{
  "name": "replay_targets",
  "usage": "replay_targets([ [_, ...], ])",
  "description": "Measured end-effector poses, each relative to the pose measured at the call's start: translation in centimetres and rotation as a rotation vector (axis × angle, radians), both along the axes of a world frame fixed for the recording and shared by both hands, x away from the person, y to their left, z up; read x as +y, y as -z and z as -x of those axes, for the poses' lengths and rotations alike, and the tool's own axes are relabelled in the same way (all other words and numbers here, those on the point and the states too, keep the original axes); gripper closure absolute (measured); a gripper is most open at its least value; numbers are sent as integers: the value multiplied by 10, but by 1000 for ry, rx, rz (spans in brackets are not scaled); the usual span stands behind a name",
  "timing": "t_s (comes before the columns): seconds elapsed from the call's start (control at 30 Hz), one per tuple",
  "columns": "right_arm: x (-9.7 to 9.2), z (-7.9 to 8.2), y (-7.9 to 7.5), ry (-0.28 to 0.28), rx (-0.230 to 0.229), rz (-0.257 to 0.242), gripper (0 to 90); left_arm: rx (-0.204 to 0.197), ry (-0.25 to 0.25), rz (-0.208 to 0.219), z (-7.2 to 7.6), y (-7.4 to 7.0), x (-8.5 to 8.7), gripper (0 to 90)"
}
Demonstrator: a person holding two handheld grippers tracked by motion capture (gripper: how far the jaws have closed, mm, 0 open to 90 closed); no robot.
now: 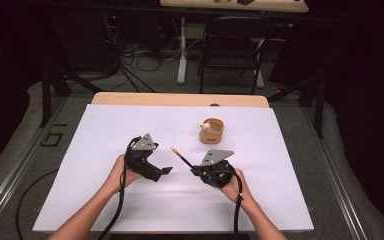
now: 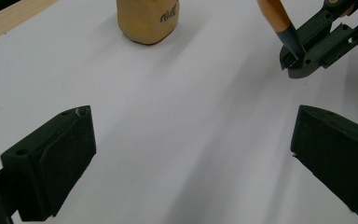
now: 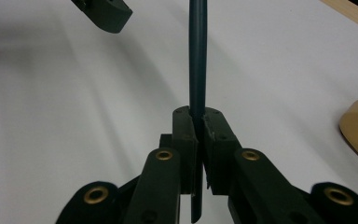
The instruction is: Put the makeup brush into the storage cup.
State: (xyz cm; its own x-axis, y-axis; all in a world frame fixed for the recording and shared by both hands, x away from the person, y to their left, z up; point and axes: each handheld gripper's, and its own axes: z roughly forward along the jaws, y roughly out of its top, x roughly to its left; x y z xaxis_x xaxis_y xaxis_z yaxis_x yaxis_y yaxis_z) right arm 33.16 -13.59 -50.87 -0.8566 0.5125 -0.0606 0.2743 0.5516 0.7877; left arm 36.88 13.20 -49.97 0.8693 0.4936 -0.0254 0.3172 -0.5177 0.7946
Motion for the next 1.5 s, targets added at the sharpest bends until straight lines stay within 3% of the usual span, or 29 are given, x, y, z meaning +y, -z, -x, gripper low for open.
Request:
replay_targets([
  [0.27, 3, 1, 0, 17, 14, -38, 848, 9, -26, 80, 1, 2, 8, 0],
  [0.47, 7, 1, 1, 23, 20, -51, 848, 9, -36, 108, 1, 3, 10, 0],
  [0.6, 8, 0, 2, 31, 29, -72, 848, -12, -48, 123, 4, 2, 8, 16],
  [0.9, 14, 0, 3, 51, 38, -104, 847, -19, -33, 151, 7, 1, 4, 170],
  [1.5, 30, 1, 13, 74, 55, -110, 847, -28, 15, 271, 13, -1, -1, 614],
])
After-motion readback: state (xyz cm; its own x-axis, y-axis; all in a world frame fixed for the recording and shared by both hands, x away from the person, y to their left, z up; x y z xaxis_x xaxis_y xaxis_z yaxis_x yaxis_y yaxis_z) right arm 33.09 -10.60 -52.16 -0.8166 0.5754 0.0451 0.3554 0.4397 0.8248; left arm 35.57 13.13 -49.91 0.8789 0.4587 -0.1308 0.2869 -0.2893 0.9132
